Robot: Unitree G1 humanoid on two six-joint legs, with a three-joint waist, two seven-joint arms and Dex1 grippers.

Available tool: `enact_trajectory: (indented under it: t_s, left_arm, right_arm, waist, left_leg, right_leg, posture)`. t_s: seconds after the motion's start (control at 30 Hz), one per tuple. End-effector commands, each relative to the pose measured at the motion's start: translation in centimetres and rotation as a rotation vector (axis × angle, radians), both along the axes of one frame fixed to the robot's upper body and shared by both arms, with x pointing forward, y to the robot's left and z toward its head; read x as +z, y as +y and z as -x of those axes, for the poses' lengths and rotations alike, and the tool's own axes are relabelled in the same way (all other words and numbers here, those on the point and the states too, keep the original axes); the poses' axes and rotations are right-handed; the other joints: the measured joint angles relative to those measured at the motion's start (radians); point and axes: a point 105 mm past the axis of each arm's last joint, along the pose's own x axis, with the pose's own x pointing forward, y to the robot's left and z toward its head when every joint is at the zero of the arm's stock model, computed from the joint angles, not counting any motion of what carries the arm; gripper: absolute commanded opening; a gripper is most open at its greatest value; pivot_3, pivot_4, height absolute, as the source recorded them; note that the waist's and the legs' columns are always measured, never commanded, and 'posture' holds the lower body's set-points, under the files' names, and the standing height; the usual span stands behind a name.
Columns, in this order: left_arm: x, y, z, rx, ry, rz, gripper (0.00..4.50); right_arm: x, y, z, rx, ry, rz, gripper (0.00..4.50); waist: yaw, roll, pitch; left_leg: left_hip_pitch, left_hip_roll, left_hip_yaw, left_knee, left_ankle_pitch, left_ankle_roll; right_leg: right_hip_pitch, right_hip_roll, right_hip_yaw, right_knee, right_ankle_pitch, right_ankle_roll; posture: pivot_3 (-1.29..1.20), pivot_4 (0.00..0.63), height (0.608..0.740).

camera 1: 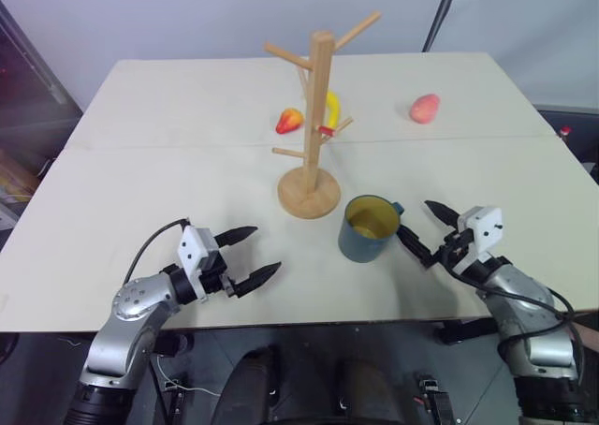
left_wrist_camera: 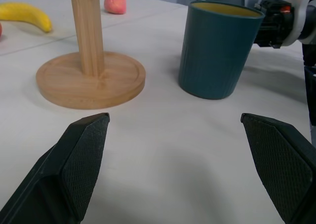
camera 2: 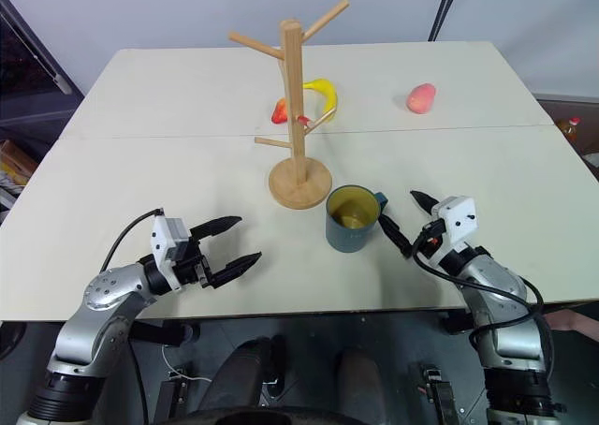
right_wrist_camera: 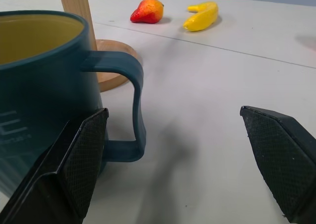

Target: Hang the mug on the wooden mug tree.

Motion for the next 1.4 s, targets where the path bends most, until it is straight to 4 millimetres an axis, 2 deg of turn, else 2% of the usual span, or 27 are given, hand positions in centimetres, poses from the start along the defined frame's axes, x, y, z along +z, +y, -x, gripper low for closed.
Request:
enact_trajectory:
  t_s: [0.03, 0.63, 0.87, 0.97, 1.03, 1.07, 1.17, 1.2, 1.4]
  left_arm:
    - [1.1, -0.2, 0.1, -0.016, -0.054, 0.001, 4.5]
    - [2.5, -0.8, 0.5, -0.046, -0.074, 0.01, 4.5]
    - [2.7, -0.9, 0.8, -0.062, -0.066, 0.004, 4.5]
    - [2.7, -0.9, 0.8, -0.062, -0.065, 0.002, 4.5]
    - [2.7, -0.9, 0.7, -0.061, -0.066, 0.001, 4.5]
    - [2.7, -0.9, 0.7, -0.06, -0.067, 0.001, 4.5]
    - [2.7, -0.9, 0.6, -0.06, -0.068, 0.002, 4.5]
    - [2.7, -0.9, 0.6, -0.06, -0.068, 0.003, 4.5]
    - [2.6, -1.0, 0.5, -0.061, -0.07, 0.006, 4.5]
  right_arm:
    - [0.9, 0.1, -0.4, 0.031, -0.043, 0.01, 4.44]
    - [-0.3, 1.4, -2.5, 0.19, -0.009, 0.005, 4.44]
    - [0.0, 2.5, -3.2, 0.243, -0.01, -0.018, 4.44]
    - [0.1, 3.0, -3.2, 0.273, -0.003, -0.033, 3.57]
    - [0.2, 3.4, -3.0, 0.297, 0.006, -0.05, 2.63]
    - [0.2, 3.6, -2.9, 0.31, 0.012, -0.06, 1.97]
    - [0.1, 3.8, -2.4, 0.338, 0.028, -0.074, 0.39]
    - [0.1, 3.9, -2.3, 0.342, 0.032, -0.076, 0.04]
    - [0.6, 3.7, -1.4, 0.339, 0.006, -0.044, 0.04]
  waist:
    - [0.0, 0.0, 0.0]
    - [-0.001, 0.0, 0.0]
    - [-0.001, 0.0, 0.0]
    - [-0.001, 0.0, 0.0]
    - [-0.001, 0.0, 0.0]
    - [-0.001, 0.0, 0.0]
    - [-0.001, 0.0, 0.0]
    - [-0.001, 0.0, 0.0]
    - [0.0, 0.0, 0.0]
  left_leg:
    - [0.0, 0.0, 0.0, 0.0, 0.0, 0.0]
    - [0.0, 0.0, 0.0, 0.0, 0.0, 0.0]
    - [0.0, 0.0, 0.0, 0.0, 0.0, 0.0]
    - [0.0, 0.0, 0.0, 0.001, 0.0, 0.0]
    - [0.0, 0.0, 0.0, 0.001, 0.0, 0.0]
    - [0.0, 0.0, 0.0, 0.001, 0.0, 0.0]
    - [0.0, 0.0, 0.0, 0.001, 0.0, 0.0]
    - [0.0, 0.0, 0.0, 0.001, 0.0, 0.0]
    - [0.0, 0.0, 0.0, 0.0, 0.0, 0.0]
  right_leg:
    - [0.0, 0.0, 0.0, 0.0, 0.0, 0.0]
    - [0.0, 0.0, 0.0, 0.0, 0.0, 0.001]
    - [0.0, 0.0, 0.0, 0.001, 0.0, 0.001]
    - [0.0, 0.0, 0.0, 0.001, 0.0, 0.001]
    - [0.0, 0.0, 0.0, 0.001, 0.0, 0.001]
    - [0.0, 0.0, 0.0, 0.001, 0.0, 0.001]
    - [0.0, 0.0, 0.0, 0.001, 0.0, 0.001]
    - [0.0, 0.0, 0.0, 0.001, 0.0, 0.001]
    - [0.0, 0.0, 0.0, 0.001, 0.0, 0.001]
  posture:
    - [0.0, 0.15, 0.74]
    - [0.0, 0.15, 0.74]
    - [0.0, 0.15, 0.74]
    - [0.0, 0.15, 0.74]
    - [0.0, 0.15, 0.74]
    - [0.0, 0.15, 0.74]
    - [0.0, 0.15, 0.74]
    - [0.0, 0.15, 0.74]
    - [0.0, 0.15, 0.74]
